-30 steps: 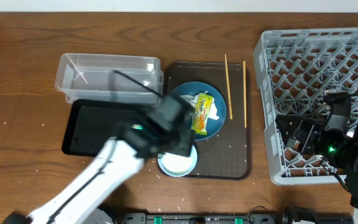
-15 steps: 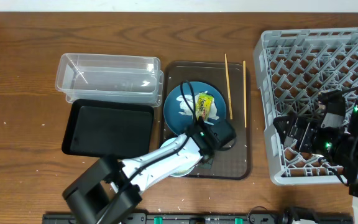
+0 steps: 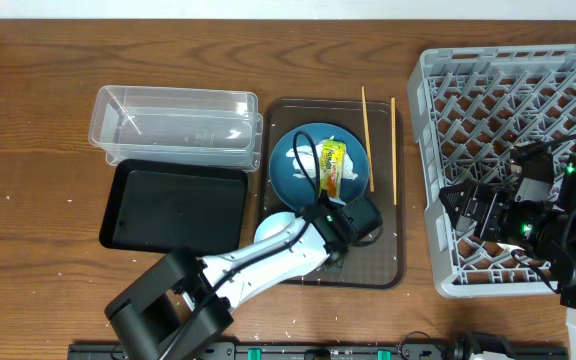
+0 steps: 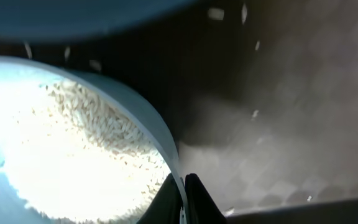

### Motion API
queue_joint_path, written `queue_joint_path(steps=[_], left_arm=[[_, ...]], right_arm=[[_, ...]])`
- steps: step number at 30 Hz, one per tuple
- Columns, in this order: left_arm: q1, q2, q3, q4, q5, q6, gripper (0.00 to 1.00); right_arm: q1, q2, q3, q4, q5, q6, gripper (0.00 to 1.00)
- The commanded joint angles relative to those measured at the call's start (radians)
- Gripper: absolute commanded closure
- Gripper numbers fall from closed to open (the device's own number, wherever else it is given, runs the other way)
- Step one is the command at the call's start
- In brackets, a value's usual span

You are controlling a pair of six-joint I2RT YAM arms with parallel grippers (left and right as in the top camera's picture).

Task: Sort waste into correct bins and load items into the dishwasher rack
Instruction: 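Grasp the light blue bowl and lift it toward the black tray, then tilt the bowl with the left gripper to pour rice onto black tray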

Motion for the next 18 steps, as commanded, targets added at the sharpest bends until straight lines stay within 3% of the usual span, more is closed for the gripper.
queue_joint_path(steps=[1,8,13,18], left_arm=[[0.01,-0.068,0.021,-0.06,0.025,-0.01,0.94],[0.196,-0.363,0.03,-0.108,0.183,0.082,0.94],[0.495,-0.519,0.03,-0.125,0.445,0.22,0.94],[0.847,-0.524,0.021,-0.185,0.782,0.431,0.94]], right_arm=[[0.009,-0.001,0.006,-0.001,0.003,0.008,0.14],[0.009,-0.001,0.006,-0.001,0.003,0.008,0.14],[0.009,-0.001,0.006,-0.001,0.003,0.008,0.14],[0.009,-0.001,0.006,-0.005,0.002,0.008,0.14]])
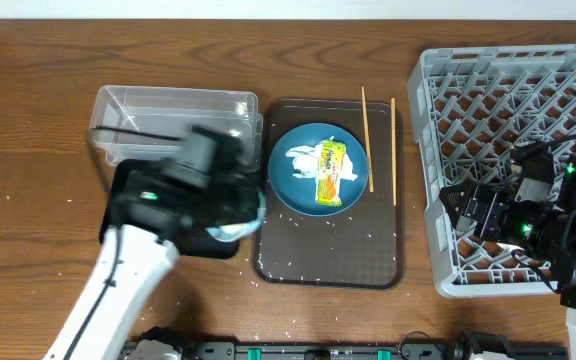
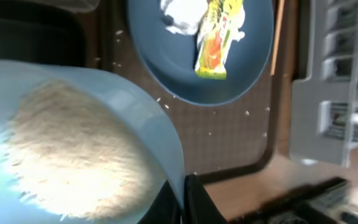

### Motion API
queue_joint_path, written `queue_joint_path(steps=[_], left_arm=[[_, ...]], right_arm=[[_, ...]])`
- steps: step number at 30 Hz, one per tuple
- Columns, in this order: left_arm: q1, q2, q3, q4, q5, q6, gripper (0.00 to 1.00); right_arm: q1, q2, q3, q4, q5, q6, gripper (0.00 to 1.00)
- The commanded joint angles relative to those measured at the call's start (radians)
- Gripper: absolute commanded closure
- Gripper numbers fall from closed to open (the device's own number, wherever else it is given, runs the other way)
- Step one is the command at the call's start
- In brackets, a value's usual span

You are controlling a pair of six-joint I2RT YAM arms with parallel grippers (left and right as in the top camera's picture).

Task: Sort waste into correct bins and load items into the dishwasher rack
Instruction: 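Tilt the bowl with the left gripper to pour rice onto black tray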

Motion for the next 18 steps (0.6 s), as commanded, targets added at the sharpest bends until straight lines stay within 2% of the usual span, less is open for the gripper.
queue_joint_path(steps=[1,6,9,11,13,18], left_arm=[[0.189,0.021,-0.001,-0.027,0.325,0.218,0.94],[0.462,0.121,-0.095,-0.038,0.724,0.446,0.94],[0.553,0.2,-0.161,-0.037,0.976,0.568,0.94],[0.591,0.257,-0.203,-0.031,1.083,0.629,0.94],[0.618,0.312,-0.235,-0.025,1.128,0.666,0.94],[0.649,0.415,-0.259,-0.026,1.128,0.693,0.94]], right_arm=[[0.009,-0.001,0.006,-0.005,0.0,0.008,0.14],[0.009,-0.001,0.006,-0.007,0.0,0.008,0.14],[0.009,-0.001,0.006,-0.007,0.0,0.012,0.14],[0.009,-0.001,0.006,-0.007,0.0,0.012,0.14],[0.009,-0.001,0.006,-0.007,0.0,0.012,0.14],[0.009,-0.001,0.006,-0.008,0.0,0.011,0.14]])
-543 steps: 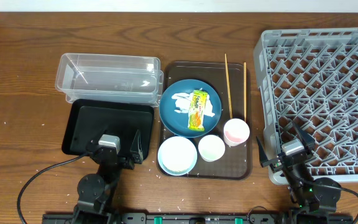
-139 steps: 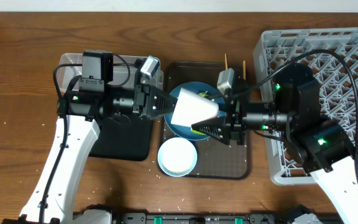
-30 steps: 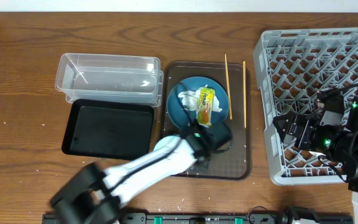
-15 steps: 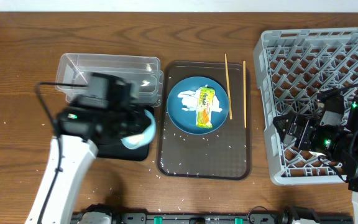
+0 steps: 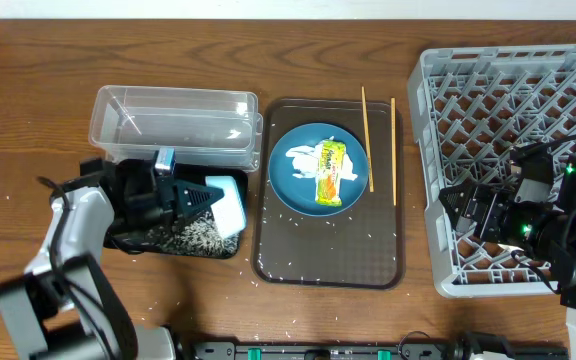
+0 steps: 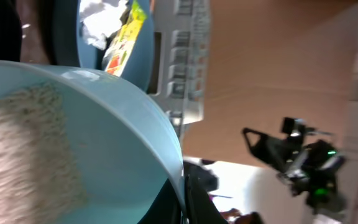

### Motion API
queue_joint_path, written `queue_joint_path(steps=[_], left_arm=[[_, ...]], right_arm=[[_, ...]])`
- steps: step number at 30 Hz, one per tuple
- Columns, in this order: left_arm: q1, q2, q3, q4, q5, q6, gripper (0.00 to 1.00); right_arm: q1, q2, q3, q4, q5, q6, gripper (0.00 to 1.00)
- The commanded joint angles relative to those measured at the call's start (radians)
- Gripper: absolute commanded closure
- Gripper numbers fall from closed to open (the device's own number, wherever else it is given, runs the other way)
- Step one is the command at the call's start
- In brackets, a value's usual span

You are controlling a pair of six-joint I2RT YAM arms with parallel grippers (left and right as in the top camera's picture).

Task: Sort waste into correct bins and load items into the dishwasher rack
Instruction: 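Tilt the bowl with the left gripper to pour rice onto black tray, then carry the empty bowl back and set it on the brown tray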

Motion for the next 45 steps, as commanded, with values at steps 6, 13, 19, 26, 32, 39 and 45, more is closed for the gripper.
queue_joint_path(steps=[6,13,19,26,32,39,45], left_arm=[[0.039,0.034,-0.002,0.001,0.116,0.087,0.94],[0.059,0.034,-0.002,0.002,0.115,0.093,0.94],[0.059,0.031,-0.001,0.012,0.116,0.05,0.94],[0.059,0.03,-0.009,0.007,0.117,0.066,0.94],[0.061,0.028,-0.01,0.009,0.03,0.027,0.94],[0.064,0.035,-0.014,0.013,0.062,-0.015,0.94],[0.05,0.019,-0.01,-0.048,0.077,0.093,0.94]], right_arm=[[0.009,-0.001,0.006,-0.001,-0.001,0.011,0.14],[0.009,-0.001,0.006,-0.001,-0.001,0.011,0.15],[0.009,-0.001,0.006,0.0,-0.001,0.011,0.14],[0.009,-0.001,0.006,-0.001,-0.001,0.011,0.14],[0.009,-0.001,0.006,-0.002,-0.001,0.011,0.13],[0.009,-0.001,0.006,-0.002,-0.001,0.011,0.13],[0.009,-0.001,0.006,0.0,0.0,0.011,0.13]])
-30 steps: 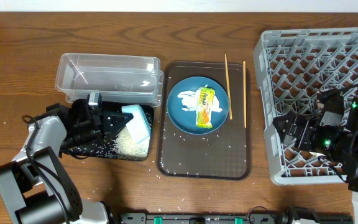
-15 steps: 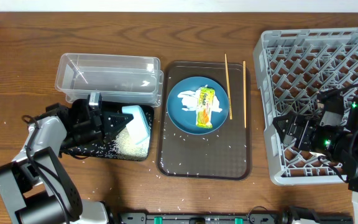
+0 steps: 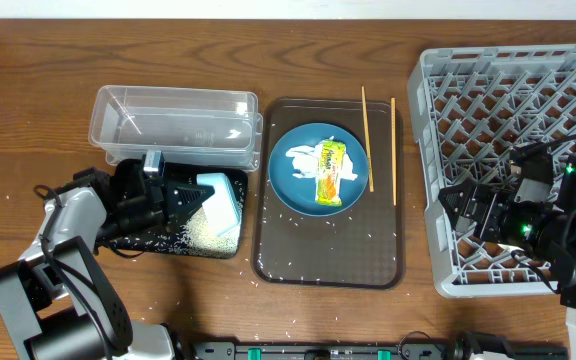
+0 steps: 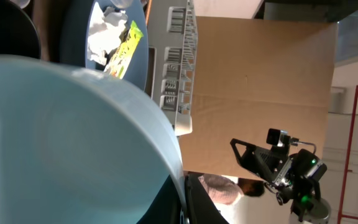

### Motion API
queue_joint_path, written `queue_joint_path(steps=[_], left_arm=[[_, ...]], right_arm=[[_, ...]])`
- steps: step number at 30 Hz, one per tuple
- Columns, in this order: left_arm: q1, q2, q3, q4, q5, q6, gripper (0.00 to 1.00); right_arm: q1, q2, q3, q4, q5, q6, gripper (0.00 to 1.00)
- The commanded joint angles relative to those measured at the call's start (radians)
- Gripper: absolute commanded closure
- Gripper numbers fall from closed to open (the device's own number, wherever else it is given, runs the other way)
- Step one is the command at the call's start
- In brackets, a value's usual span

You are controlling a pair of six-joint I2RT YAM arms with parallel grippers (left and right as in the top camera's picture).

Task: Sort waste into correct bins and load items into the dishwasher rack
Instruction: 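Carry the empty bowl back and set it on the brown tray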

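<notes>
My left gripper [image 3: 206, 197] is shut on the rim of a light blue bowl [image 3: 225, 201], which is tipped on its side over the black tray [image 3: 138, 190]. White rice [image 3: 193, 232] lies scattered in that tray. In the left wrist view the bowl's inside [image 4: 61, 137] looks bare, with the rim pinched between my fingers [image 4: 191, 196]. A blue plate [image 3: 303, 185] on the brown tray [image 3: 328, 262] carries a yellow wrapper [image 3: 330, 172] and a white tissue [image 3: 302, 156]. Two chopsticks [image 3: 367, 135] lie beside the plate. My right gripper [image 3: 465, 208] rests over the dishwasher rack [image 3: 508, 110], its jaws unclear.
A clear plastic bin [image 3: 173, 122] stands behind the black tray. Loose rice grains dot the brown tray and the wood near the front edge. The grey rack fills the right side of the table.
The rice that was still in the tipped bowl is gone from it, and more rice lies in the black tray. My left arm has shifted slightly; the right arm is unchanged.
My left gripper was shut on the rim of the rice-filled bowl on the brown tray. Then it held the bowl at the black tray's right edge. Then the bowl was tipped over the black tray with rice spilling, and now it looks bare.
</notes>
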Motion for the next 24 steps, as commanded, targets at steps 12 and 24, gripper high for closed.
queue_joint_path(steps=[12,24], left_arm=[[-0.429,-0.155,0.175,0.141,0.063,-0.161,0.94],[-0.894,-0.07,0.197,1.409,-0.463,-1.202,0.94]], right_arm=[[0.007,-0.002,0.006,-0.005,0.053,0.077,0.12],[0.007,-0.005,0.006,0.026,-0.113,-0.009,0.1]])
